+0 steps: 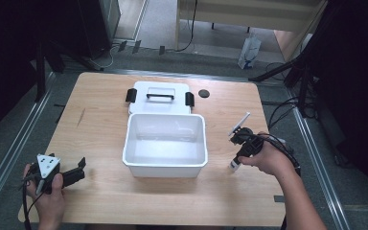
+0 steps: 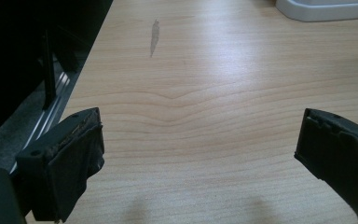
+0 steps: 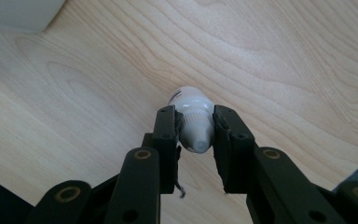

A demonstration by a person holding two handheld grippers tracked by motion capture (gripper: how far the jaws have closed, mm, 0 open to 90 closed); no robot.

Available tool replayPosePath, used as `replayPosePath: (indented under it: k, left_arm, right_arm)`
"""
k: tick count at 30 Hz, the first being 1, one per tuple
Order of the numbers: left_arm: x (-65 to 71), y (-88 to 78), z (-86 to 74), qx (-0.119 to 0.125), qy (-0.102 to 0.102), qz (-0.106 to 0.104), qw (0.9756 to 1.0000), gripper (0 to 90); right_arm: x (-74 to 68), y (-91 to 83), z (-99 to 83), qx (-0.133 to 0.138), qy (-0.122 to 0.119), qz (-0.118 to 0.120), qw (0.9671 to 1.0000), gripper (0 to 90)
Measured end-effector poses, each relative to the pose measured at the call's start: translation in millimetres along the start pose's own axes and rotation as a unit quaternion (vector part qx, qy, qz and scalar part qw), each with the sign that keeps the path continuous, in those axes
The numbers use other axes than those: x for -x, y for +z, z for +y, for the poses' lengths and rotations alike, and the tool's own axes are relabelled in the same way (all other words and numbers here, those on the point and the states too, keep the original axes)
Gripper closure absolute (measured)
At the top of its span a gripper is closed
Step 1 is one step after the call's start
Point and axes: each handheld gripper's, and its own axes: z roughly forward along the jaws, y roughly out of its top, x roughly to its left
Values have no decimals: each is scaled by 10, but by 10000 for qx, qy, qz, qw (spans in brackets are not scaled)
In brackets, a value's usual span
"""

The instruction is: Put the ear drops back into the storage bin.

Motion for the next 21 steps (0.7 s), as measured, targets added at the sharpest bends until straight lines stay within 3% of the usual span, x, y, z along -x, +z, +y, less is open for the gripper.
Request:
replayPosePath:
  k: [21]
  left_arm:
    - [1, 2, 0, 7, -9, -4, 10000, 17]
  right_arm:
    - [-139, -705, 279, 374, -316, 37, 9988, 722]
